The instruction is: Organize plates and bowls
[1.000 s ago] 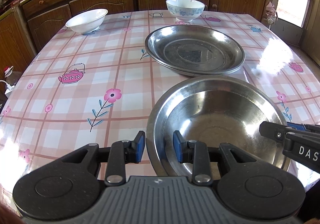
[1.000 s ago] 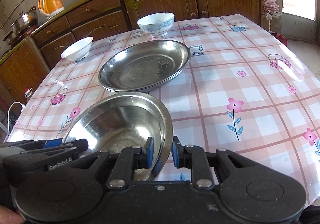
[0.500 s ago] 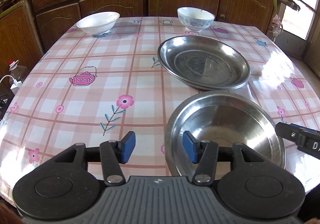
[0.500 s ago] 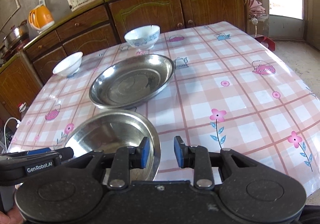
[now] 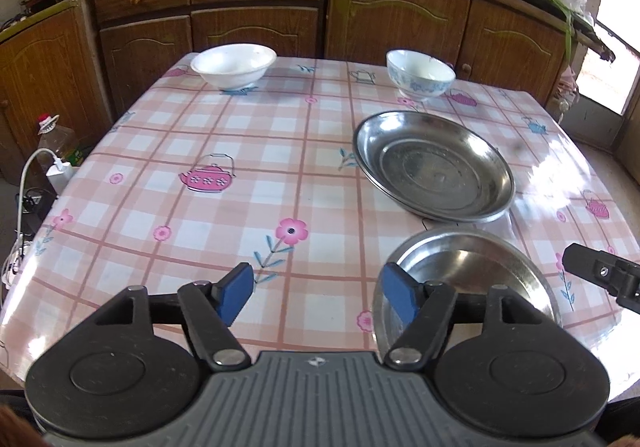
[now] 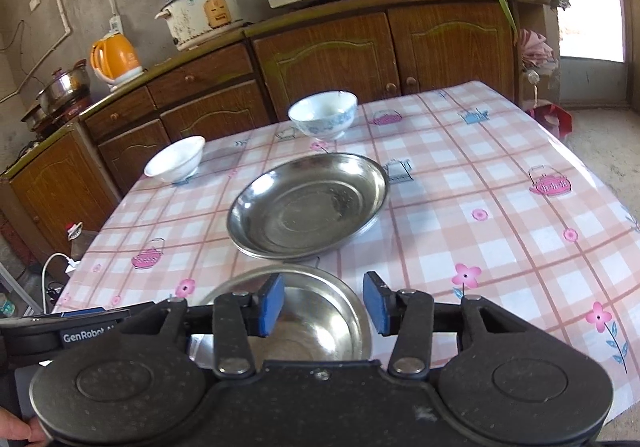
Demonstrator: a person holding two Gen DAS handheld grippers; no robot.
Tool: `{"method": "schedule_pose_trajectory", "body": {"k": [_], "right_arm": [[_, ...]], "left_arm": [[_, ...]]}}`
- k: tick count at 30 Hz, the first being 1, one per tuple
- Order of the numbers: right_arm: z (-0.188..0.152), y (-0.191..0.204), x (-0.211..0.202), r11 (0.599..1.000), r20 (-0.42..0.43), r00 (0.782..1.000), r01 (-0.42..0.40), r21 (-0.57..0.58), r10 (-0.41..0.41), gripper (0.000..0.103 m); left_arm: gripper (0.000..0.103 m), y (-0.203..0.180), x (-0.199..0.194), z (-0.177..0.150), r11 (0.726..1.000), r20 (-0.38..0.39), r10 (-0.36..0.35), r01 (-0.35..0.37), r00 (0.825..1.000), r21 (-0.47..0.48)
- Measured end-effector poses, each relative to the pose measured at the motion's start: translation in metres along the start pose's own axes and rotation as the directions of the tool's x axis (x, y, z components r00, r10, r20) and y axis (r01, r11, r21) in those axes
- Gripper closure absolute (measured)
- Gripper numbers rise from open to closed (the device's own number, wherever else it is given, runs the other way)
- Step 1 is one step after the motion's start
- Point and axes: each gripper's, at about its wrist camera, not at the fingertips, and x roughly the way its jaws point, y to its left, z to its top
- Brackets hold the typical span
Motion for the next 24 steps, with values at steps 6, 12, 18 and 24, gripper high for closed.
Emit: {"method": "schedule_pose_trajectory", "body": {"k": [6, 12, 18, 24], "right_arm": [[0.013, 0.021, -0.01, 0.998, 0.026, 0.998, -0.051, -0.027, 0.052, 0.041], [0.026, 0.047, -0.016, 0.994, 0.055, 0.994, -0.088, -0.072, 0.092, 0.034], [0.046, 0.071, -0.011, 0.988, 0.07, 0.991, -0.104, -0.113, 0.112, 0.031], [0.068, 0.095, 0.002, 0.984, 0.087, 0.988, -0.113, -0.136, 0.125, 0.029]], "left_arm": [[0.026, 0.016, -0.02, 0.009, 0.999, 0.034, 0.041, -0.041, 0.999, -0.015], [0.022, 0.031, -0.034, 0.022, 0.998, 0.071, 0.065, -0.064, 0.995, -0.026], [0.02, 0.042, -0.034, 0.041, 0.997, 0.103, 0.073, -0.07, 0.992, -0.035], [0.02, 0.056, -0.027, 0.062, 0.995, 0.122, 0.095, -0.09, 0.988, -0.042]]}}
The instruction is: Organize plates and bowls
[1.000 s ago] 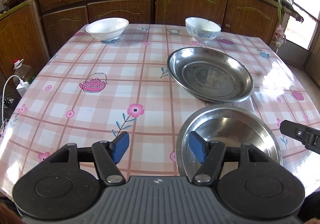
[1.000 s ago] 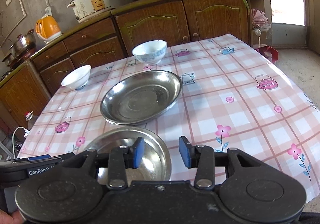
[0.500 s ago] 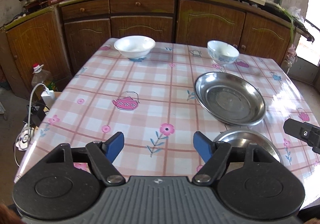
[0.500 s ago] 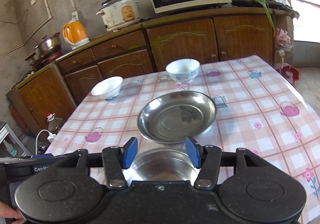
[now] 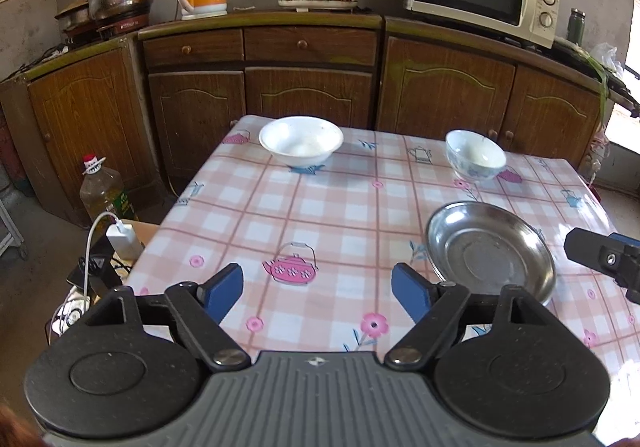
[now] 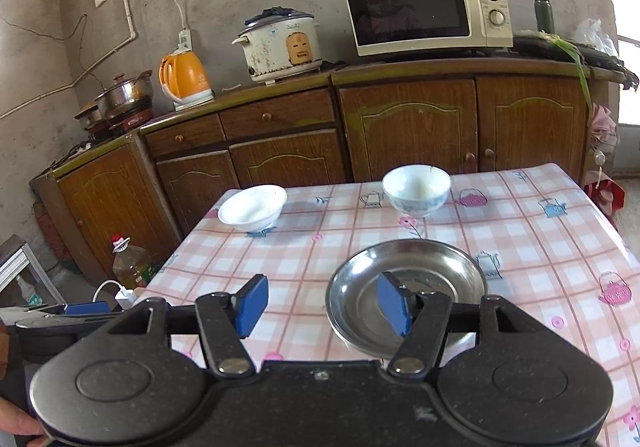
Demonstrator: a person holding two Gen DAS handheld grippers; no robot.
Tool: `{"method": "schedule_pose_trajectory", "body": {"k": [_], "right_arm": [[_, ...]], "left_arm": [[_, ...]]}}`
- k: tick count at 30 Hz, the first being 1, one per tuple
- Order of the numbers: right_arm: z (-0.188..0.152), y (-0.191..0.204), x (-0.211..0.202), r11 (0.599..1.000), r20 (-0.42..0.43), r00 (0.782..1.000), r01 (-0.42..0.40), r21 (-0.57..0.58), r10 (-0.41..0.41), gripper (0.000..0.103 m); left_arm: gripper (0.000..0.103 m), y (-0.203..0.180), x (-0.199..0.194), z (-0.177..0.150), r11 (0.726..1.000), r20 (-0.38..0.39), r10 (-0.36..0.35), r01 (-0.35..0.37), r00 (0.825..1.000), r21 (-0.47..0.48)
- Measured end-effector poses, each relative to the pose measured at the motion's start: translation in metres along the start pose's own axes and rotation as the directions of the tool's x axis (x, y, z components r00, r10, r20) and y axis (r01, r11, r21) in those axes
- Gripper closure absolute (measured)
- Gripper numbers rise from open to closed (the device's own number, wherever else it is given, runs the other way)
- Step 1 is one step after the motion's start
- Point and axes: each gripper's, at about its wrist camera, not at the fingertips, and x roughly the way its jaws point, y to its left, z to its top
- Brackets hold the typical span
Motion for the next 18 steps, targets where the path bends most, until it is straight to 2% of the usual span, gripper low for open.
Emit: {"method": "schedule_pose_trajectory", "body": {"k": [10, 18], "right_arm": [[0.027, 0.032, 0.043, 0.998, -0.006, 0.999, -0.032, -0.054, 0.031, 0.029], [0.036, 0.044, 0.087, 0.998, -0.038, 0.999, -0.037, -0.059, 0.035, 0.029]], "left_arm": [[0.017, 0.023, 0.026, 0.024, 0.999, 0.012, 0.024, -0.024, 1.0, -0.045], [0.017, 0.042, 0.055, 0.034, 0.996, -0.016, 0.043, -0.044, 0.999, -0.072]]}}
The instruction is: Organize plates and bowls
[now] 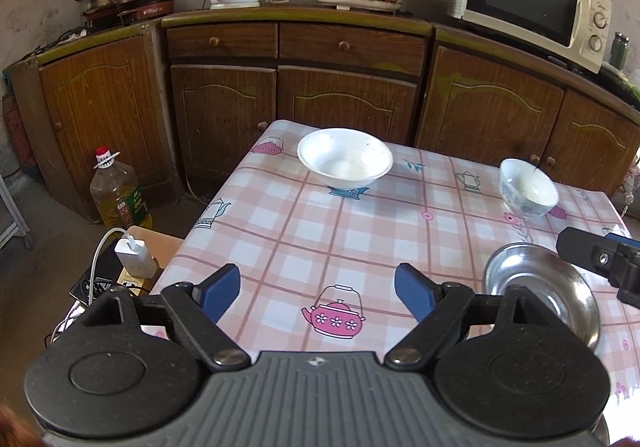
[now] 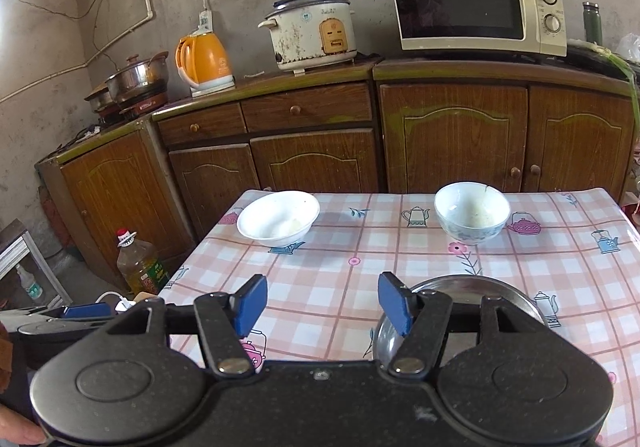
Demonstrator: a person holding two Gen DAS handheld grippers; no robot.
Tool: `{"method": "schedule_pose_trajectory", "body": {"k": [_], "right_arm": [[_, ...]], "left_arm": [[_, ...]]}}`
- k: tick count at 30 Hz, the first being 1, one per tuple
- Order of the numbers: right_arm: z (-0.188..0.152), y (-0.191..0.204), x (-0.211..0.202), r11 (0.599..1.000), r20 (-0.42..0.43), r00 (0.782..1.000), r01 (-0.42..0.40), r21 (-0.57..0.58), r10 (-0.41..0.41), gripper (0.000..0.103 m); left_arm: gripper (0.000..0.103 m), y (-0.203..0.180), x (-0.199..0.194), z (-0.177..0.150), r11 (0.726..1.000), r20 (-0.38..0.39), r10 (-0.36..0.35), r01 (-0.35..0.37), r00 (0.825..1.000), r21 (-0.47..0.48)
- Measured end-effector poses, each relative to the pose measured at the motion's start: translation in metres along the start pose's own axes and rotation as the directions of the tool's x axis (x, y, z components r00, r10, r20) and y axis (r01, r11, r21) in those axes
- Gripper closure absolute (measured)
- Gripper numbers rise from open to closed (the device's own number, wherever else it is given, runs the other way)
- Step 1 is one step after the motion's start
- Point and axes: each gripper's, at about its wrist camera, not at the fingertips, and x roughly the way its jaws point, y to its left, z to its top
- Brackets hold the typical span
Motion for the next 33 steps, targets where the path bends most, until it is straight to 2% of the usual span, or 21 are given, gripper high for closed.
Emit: {"method": "schedule_pose_trajectory", "body": {"k": [19, 33], "right_arm": [[0.026, 0.014, 0.116, 1.0, -0.056, 0.998, -0.029, -0.006, 0.029, 0.029], [0.049, 0.006, 0.193, 1.0, -0.093, 0.995, -0.028, 0.01, 0.029, 0.028]], "left_arm": [[0.017, 0.02, 0.076, 0.039, 0.998, -0.032, 0.068, -0.068, 0.997, 0.012], [0.017, 0.026, 0.138, 0.069, 0.997, -0.057, 0.074, -0.073, 0.996, 0.016]]}}
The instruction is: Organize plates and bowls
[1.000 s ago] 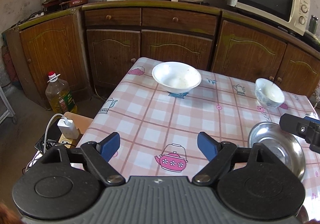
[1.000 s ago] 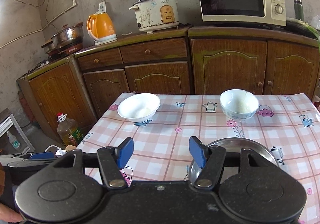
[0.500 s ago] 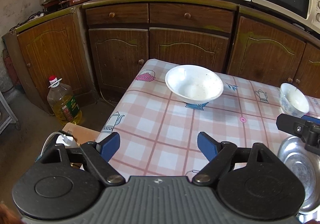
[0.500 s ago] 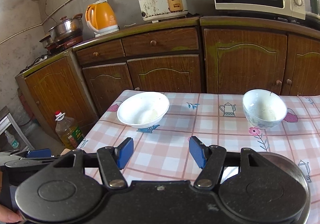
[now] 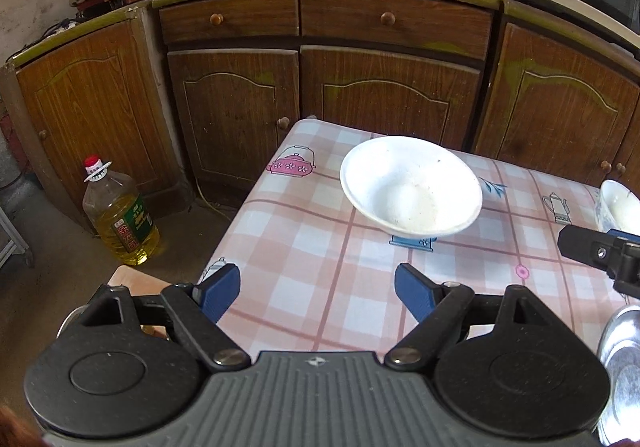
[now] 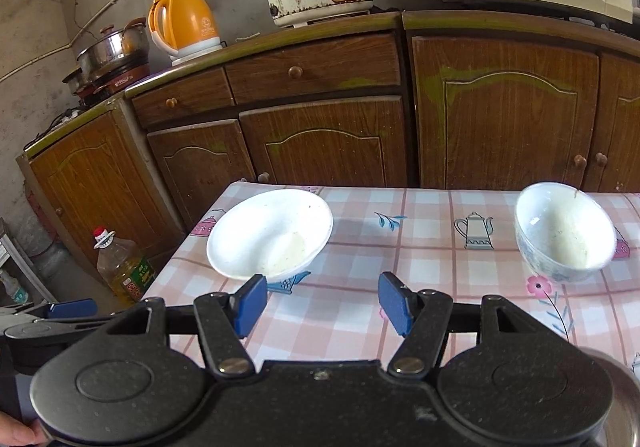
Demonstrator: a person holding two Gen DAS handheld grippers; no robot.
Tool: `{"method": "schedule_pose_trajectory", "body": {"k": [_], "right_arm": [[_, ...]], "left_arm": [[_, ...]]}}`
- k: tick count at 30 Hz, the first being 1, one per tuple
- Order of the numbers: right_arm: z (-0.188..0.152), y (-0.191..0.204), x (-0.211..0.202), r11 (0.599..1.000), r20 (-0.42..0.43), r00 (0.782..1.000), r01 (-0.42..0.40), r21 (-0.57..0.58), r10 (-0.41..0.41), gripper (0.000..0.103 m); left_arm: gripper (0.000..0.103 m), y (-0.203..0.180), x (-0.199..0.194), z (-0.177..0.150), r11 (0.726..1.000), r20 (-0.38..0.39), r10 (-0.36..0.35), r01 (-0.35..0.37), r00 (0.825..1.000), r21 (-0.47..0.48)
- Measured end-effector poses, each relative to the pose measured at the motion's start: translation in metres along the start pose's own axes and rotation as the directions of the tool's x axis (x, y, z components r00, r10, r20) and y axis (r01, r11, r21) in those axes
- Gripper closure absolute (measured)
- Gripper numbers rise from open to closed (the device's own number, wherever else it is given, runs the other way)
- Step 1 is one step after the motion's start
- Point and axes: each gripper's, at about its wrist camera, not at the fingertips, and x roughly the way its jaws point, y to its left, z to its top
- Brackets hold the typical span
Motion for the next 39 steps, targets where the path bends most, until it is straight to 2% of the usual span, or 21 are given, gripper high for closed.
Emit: {"method": "schedule_pose_trajectory", "body": {"k": [7, 13, 18, 21, 29, 33, 39], "right_arm": [[0.014, 0.001, 0.04, 1.0, -0.023, 1.0, -0.012, 0.014, 0.013, 0.028], [0.026, -0.003, 0.076, 0.999, -0.058, 0.998, -0.009, 0.048, 0.012, 0.028], [0.03, -0.006, 0.101, 0.997, -0.09, 0.996, -0.002, 0.071, 0.009, 0.028], [0.03, -0.01, 0.116, 0.996, -0.106, 0.994, 0.004, 0.091, 0.006, 0.028], [0.027, -0.015, 0.153, 0.993, -0.145, 0.989, -0.002, 0.118, 0.019, 0.028], [0.024, -0.014, 0.167, 0.993, -0.15, 0.988, -0.007, 0.119, 0.025, 0.028], [0.024, -0.01, 0.183, 0.991, -0.139, 0.989, -0.03, 0.131, 0.049, 0.032]], "left_arm": [[0.018, 0.007, 0.031, 0.022, 1.0, -0.007, 0.009, -0.009, 1.0, -0.021], [0.018, 0.005, 0.055, 0.038, 1.0, -0.013, -0.019, 0.019, 1.0, -0.013], [0.019, 0.008, 0.078, 0.043, 0.998, -0.035, -0.053, 0.051, 0.998, -0.048], [0.024, 0.006, 0.09, 0.045, 0.999, -0.048, -0.046, 0.045, 0.998, -0.03], [0.027, 0.002, 0.11, 0.051, 0.999, -0.026, -0.048, 0.048, 0.999, 0.003], [0.034, -0.003, 0.121, 0.052, 0.998, -0.013, -0.046, 0.046, 0.999, 0.031], [0.051, -0.008, 0.137, 0.053, 0.997, -0.011, -0.066, 0.066, 0.998, 0.048]]}}
